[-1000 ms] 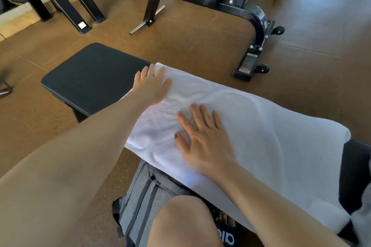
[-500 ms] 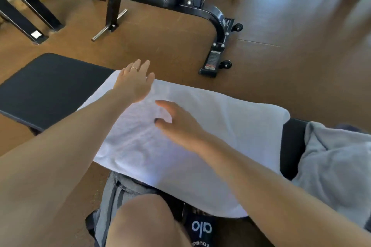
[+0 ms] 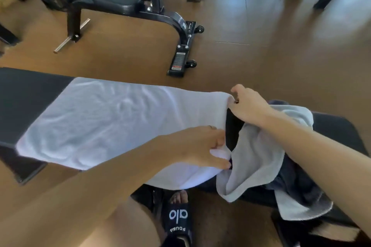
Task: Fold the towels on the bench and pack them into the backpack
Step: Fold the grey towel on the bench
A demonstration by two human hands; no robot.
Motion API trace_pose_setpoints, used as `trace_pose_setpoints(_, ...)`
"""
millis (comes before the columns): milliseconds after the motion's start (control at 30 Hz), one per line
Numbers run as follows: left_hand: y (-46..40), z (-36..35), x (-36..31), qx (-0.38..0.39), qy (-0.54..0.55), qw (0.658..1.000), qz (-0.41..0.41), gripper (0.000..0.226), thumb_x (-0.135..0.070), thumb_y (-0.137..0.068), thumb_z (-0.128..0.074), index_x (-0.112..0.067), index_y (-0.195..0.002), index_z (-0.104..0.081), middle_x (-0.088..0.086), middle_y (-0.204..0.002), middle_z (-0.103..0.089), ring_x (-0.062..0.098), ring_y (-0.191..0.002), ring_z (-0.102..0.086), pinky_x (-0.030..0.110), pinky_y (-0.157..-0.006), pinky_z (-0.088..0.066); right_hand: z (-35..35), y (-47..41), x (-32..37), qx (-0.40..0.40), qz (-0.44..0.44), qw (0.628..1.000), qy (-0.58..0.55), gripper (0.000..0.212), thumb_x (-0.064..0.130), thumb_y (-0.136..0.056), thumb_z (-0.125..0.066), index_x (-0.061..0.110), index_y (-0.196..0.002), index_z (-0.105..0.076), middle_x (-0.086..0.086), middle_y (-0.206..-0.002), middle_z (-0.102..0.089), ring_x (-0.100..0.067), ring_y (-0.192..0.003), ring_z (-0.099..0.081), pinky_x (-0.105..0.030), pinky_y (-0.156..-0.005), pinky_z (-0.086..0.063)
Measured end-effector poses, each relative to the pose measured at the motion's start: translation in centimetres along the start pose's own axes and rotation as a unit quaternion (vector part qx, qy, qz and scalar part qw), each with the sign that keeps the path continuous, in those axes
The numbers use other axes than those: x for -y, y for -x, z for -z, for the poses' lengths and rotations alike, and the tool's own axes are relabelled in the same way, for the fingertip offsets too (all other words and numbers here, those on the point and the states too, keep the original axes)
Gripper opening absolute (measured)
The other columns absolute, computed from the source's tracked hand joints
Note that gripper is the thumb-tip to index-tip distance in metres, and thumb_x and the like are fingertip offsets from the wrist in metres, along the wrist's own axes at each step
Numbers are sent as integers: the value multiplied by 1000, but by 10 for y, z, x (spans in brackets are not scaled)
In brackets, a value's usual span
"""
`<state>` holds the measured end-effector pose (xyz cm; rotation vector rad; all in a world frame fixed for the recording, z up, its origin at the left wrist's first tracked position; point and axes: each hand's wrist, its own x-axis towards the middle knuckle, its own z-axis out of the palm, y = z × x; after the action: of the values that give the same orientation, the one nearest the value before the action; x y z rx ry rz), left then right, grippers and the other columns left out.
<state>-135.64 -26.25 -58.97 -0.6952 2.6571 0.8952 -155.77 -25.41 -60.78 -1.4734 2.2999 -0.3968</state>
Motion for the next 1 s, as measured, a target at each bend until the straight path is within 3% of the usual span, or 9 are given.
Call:
trace_pose_setpoints(233, -3, -15, 0, -38, -44, 998, 23, 23, -28, -95, -53, -12, -78, -51, 7, -85, -54, 17, -74, -49, 22, -62, -34, -11, 34, -37, -51, 173, 969, 168, 33, 25, -93, -50, 14, -124, -53, -7, -105, -55, -28, -95, -55, -41, -78, -49)
trace_pose_setpoints(333, 5, -12, 1, -43, -11, 998, 43, 32, -30, -95, -55, -14, -71, -41, 2, -75, -48, 13, -68, -42, 22, -62, -30, -7, 31, -45, -45, 135, 979, 145, 35, 17, -88, -52, 12, -122, -55, -9, -108, -55, -31, -100, -54, -41, -81, -48)
trace_pose_setpoints(500, 24, -2, -8, -59, 89, 992, 62, 35, -29, -94, -60, -8, -75, -40, 4, -73, -38, 11, -65, -35, 27, -65, -30, 0, -2, -17, 36, -16, 998, -39, 39, 26, -91, -52, 10, -126, -56, -11, -130, -51, -33, -113, -52, -35, -80, -40)
trace_pose_setpoints(567, 32, 4, -10, -61, 137, 986, 71, 36, -29, -93, -62, -12, -72, -39, 4, -71, -34, 12, -64, -34, 30, -65, -29, -2, -13, -4, 70, -55, 993, -74, 16, 26, -86, -53, 13, -92, -60, -15, -124, -52, -34, -102, -50, -34, -70, -37)
trace_pose_setpoints(633, 40, 7, -9, -61, 160, 982, 83, 38, -30, -93, -64, -13, -70, -38, 1, -68, -32, 10, -60, -33, 30, -64, -28, -4, -18, 0, 58, -73, 989, -111, 11, 25, -80, -57, 17, -72, -60, -12, -106, -59, -35, -99, -53, -35, -71, -42)
trace_pose_setpoints(733, 50, 6, -10, -51, 170, 980, 90, 41, -32, -94, -65, -15, -70, -37, -3, -65, -31, 10, -58, -32, 26, -62, -29, -2, -21, 1, 15, -77, 981, -176, 20, 13, -83, -62, 1, -95, -74, -20, -102, -68, -36, -103, -61, -40, -81, -52)
trace_pose_setpoints(800, 54, 1, -9, -39, 161, 983, 85, 35, -35, -95, -64, -14, -74, -46, -2, -69, -42, 12, -64, -45, 29, -66, -39, 3, -21, 0, 17, -68, 981, -179, 13, 7, -84, -60, -3, -84, -69, -17, -83, -62, -31, -82, -58, -34, -67, -47)
trace_pose_setpoints(867, 54, -5, -11, -35, 144, 985, 91, 18, -41, -94, -65, -24, -89, -62, -12, -90, -61, 5, -91, -59, 30, -91, -47, 5, -25, -3, 12, -72, 982, -172, 10, 3, -77, -56, 7, -69, -53, -9, -69, -46, -25, -68, -44, -30, -57, -35)
trace_pose_setpoints(1000, 45, -16, -22, -8, 89, 994, 58, 22, -48, -96, -59, -36, -113, -65, -18, -114, -61, 2, -109, -55, 26, -102, -41, 12, -27, -8, 14, -105, 977, -185, 28, 4, -86, -58, 7, -109, -44, -8, -95, -49, -26, -79, -51, -32, -66, -43)
